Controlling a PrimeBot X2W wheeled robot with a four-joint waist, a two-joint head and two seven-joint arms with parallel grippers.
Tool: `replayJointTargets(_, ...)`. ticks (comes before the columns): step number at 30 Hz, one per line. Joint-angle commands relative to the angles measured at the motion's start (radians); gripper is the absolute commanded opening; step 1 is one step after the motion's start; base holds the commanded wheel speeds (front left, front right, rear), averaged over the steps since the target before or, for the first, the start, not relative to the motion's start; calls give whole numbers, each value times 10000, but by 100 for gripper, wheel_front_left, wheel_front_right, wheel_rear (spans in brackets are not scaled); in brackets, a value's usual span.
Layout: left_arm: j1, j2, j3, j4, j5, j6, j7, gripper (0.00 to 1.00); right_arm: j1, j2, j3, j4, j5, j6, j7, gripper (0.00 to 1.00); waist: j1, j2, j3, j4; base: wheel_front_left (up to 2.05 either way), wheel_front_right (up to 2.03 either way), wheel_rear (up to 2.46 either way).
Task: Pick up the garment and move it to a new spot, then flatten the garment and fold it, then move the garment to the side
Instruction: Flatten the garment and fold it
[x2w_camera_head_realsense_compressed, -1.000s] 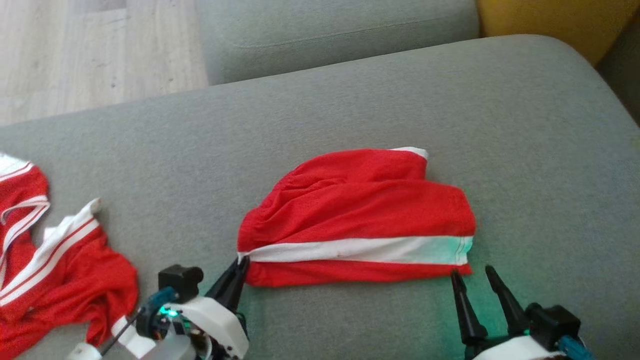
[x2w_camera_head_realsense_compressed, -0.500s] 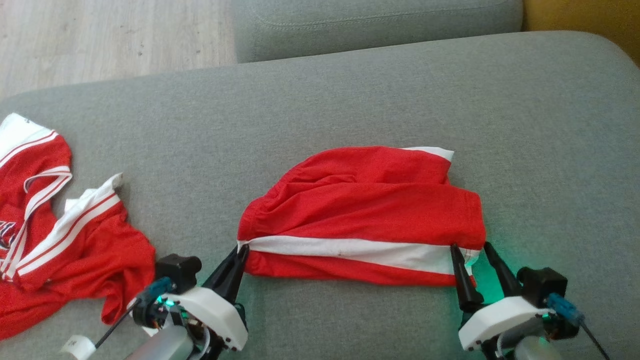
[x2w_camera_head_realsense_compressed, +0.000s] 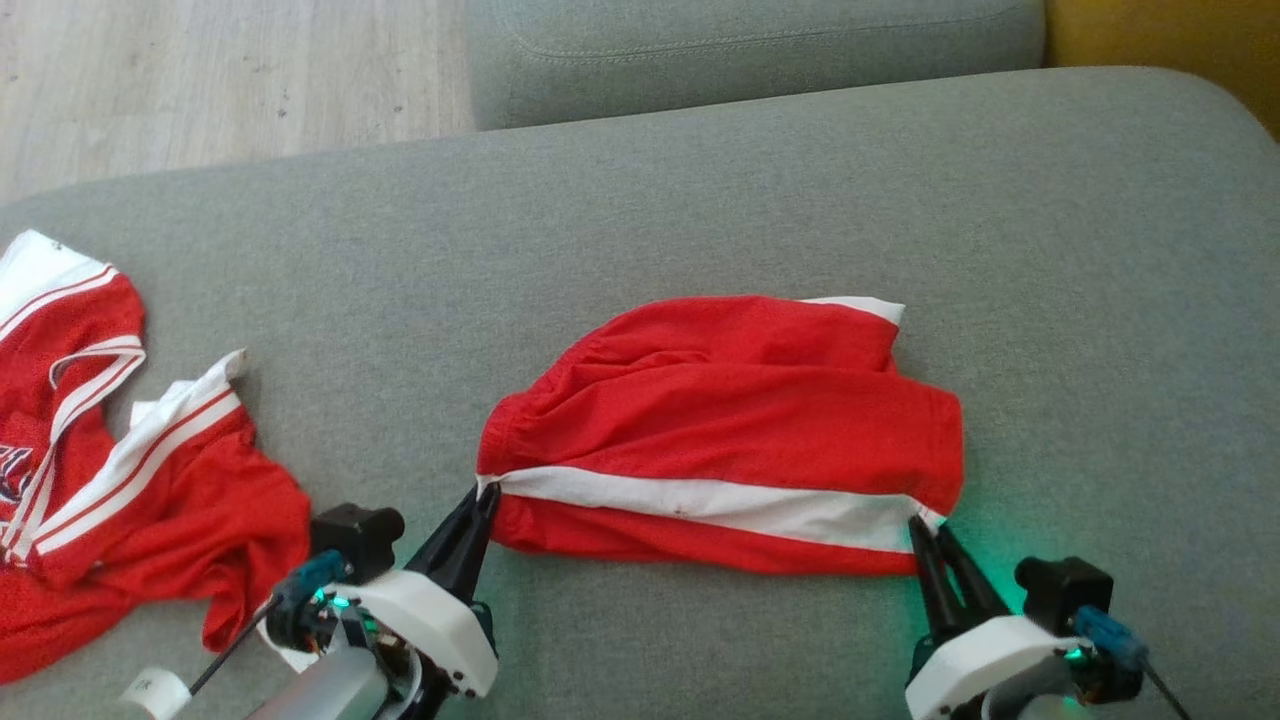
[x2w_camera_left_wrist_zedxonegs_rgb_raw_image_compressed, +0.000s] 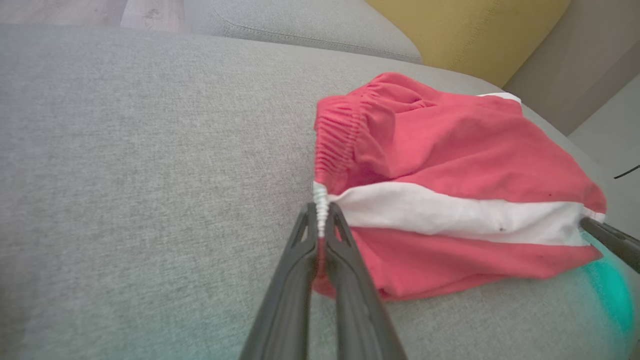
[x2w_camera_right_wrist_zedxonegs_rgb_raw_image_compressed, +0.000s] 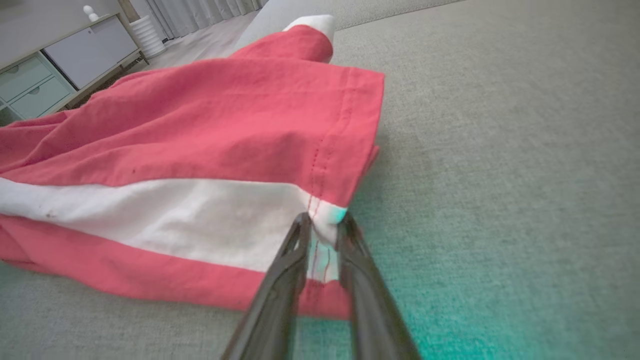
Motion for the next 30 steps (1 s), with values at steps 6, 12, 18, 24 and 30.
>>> replayJointTargets(6,-183,377,398,-328,-143,96,-101,0,-2,14,251,-348,-152,-7,-111,0,0,0,-95,-147,0,0,0)
replayJointTargets(12,-110,537,582,-891,-145,142,-431,0,257,15,-419,-1359,-695,-7,-111,0,0,0,-358,-251,0,0,0)
replayJointTargets(18,-427,1217,1195,-2857,-297,177,-518,0,320,15,-1344,-3748,-792,-7,-111,0,0,0,-663,-359,0,0,0)
replayJointTargets(24,-1734,1775,1855,-5174,-653,-97,131,0,-880,-129,-1740,-5565,-530,-7,188,0,0,0,-467,-424,0,0,0)
replayJointTargets(30,-4552,1361,2172,-5012,-726,-432,1258,0,-4120,-1086,-1741,-5140,531,-7,1076,0,0,0,672,-343,0,0,0)
